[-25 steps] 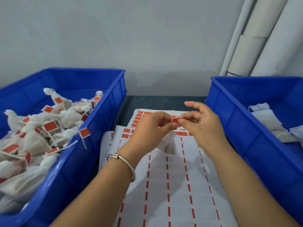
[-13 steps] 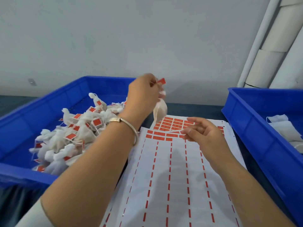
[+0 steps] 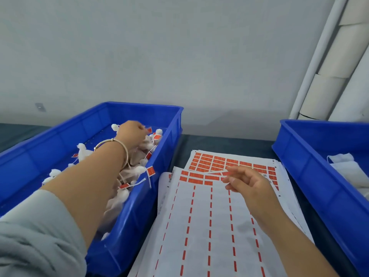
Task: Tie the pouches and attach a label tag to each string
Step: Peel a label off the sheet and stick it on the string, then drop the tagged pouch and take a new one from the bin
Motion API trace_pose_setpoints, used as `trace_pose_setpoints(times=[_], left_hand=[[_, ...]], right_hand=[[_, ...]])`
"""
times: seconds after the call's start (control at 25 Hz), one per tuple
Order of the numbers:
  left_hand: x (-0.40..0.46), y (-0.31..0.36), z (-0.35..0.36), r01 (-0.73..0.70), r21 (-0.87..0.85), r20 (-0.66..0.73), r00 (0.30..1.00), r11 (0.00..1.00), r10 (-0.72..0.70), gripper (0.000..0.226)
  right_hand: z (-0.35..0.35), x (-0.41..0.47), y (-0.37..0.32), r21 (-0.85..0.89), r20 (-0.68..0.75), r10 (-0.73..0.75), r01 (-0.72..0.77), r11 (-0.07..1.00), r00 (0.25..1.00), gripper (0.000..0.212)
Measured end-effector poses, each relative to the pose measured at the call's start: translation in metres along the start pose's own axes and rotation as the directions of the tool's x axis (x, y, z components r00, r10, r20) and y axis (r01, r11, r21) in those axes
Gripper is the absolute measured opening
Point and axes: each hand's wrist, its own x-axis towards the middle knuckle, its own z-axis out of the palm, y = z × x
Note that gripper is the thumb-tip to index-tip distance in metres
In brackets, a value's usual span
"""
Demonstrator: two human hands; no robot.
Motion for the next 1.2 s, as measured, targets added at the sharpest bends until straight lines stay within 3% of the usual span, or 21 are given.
trace_pose_setpoints(times=[0.2, 0.4, 0.52, 0.64, 0.72, 0.84, 0.96, 1.08, 1.16, 1.2], left_hand=[[-0.002, -0.006, 0.006, -0.068, 0.13, 0.056, 0.997, 0.989, 0.061, 0.019], [-0.028, 0.041, 0.004, -0.284, 0.124, 0.084, 0.958, 0.951, 0.276, 0.017], [-0.063, 0.076, 0.022, -0.46, 0.1, 0.265, 0.867, 0.883, 0.422, 0.016], [-0.108, 0.088, 0.057, -0.538, 0.034, 0.488, 0.744, 0.842, 0.456, 0.024], [-0.137, 0.076, 0.092, -0.568, -0.027, 0.609, 0.643, 0.823, 0.464, 0.036], [-0.17, 0.048, 0.14, -0.511, -0.112, 0.634, 0.624, 0.852, 0.457, 0.06], [-0.182, 0.035, 0.176, -0.572, -0.038, 0.543, 0.677, 0.82, 0.497, 0.072], [-0.178, 0.039, 0.193, -0.599, -0.044, 0.479, 0.689, 0.799, 0.543, 0.072], [-0.177, 0.042, 0.201, -0.609, -0.054, 0.463, 0.687, 0.792, 0.56, 0.071], [-0.177, 0.043, 0.203, -0.61, -0.056, 0.45, 0.691, 0.79, 0.565, 0.071]], right_hand=[[-0.001, -0.004, -0.008, -0.063, 0.056, 0.002, 0.002, 0.998, 0.998, 0.014], [-0.024, -0.014, -0.039, -0.125, 0.033, -0.031, 0.035, 0.992, 0.999, 0.015], [-0.055, -0.007, -0.065, -0.111, -0.053, -0.059, 0.053, 0.992, 0.997, 0.017], [-0.104, 0.018, -0.083, 0.203, -0.196, 0.026, 0.015, 0.979, 0.98, 0.017], [-0.141, 0.039, -0.077, 0.272, -0.305, 0.106, -0.02, 0.962, 0.946, 0.017], [-0.188, 0.058, -0.036, 0.082, -0.419, 0.259, -0.248, 0.965, 0.87, 0.023], [-0.218, 0.055, 0.031, -0.344, -0.359, 0.353, -0.473, 0.811, 0.864, 0.029], [-0.228, 0.045, 0.079, -0.631, -0.234, 0.473, -0.503, 0.591, 0.85, 0.033], [-0.229, 0.048, 0.09, -0.679, -0.215, 0.502, -0.498, 0.539, 0.837, 0.024], [-0.23, 0.054, 0.097, -0.726, -0.206, 0.451, -0.445, 0.525, 0.868, 0.014]])
